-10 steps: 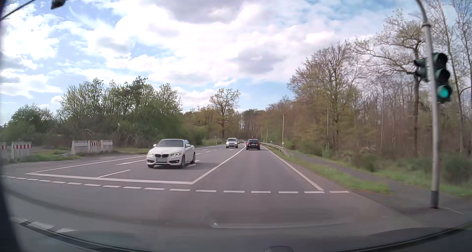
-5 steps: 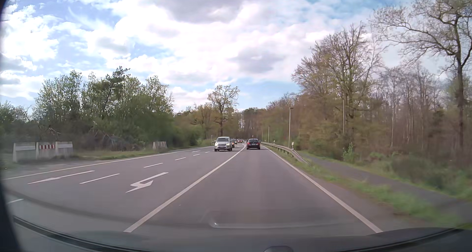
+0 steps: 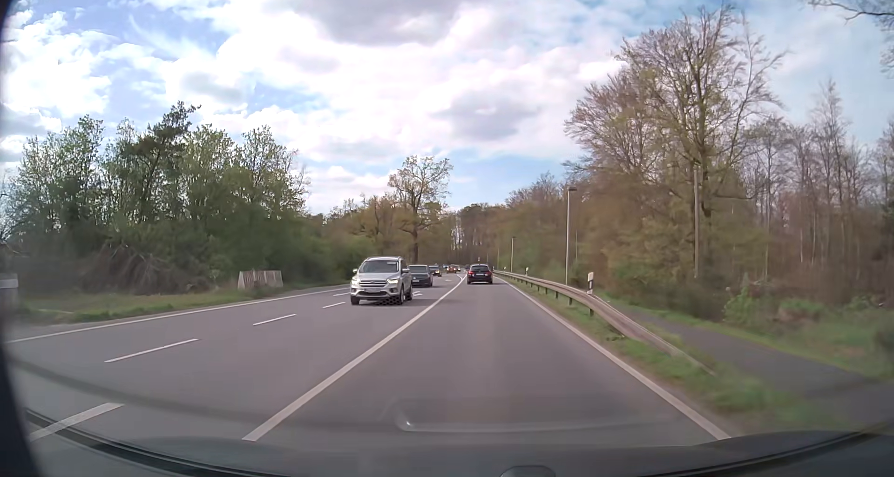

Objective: Follow the waypoints while adhering to traffic rules and regulations

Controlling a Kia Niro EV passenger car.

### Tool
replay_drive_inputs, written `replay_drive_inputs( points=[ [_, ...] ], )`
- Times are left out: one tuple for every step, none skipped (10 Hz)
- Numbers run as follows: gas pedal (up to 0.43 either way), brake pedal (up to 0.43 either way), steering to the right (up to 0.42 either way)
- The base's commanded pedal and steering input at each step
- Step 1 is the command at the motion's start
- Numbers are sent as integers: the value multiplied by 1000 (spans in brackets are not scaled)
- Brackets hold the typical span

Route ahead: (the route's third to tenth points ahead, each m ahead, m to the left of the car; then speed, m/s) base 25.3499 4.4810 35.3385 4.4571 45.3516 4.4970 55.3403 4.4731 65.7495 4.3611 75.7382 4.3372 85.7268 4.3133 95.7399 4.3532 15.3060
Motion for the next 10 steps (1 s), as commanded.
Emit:
replay_drive_inputs(
  points=[
    [157, 0, -1],
    [157, 0, -1],
    [169, 0, -1],
    [169, 0, -1],
    [169, 0, -1],
    [169, 0, 0],
    [169, 0, 0],
    [169, 0, 0],
    [177, 0, 0],
    [189, 0, 0]
  ],
)
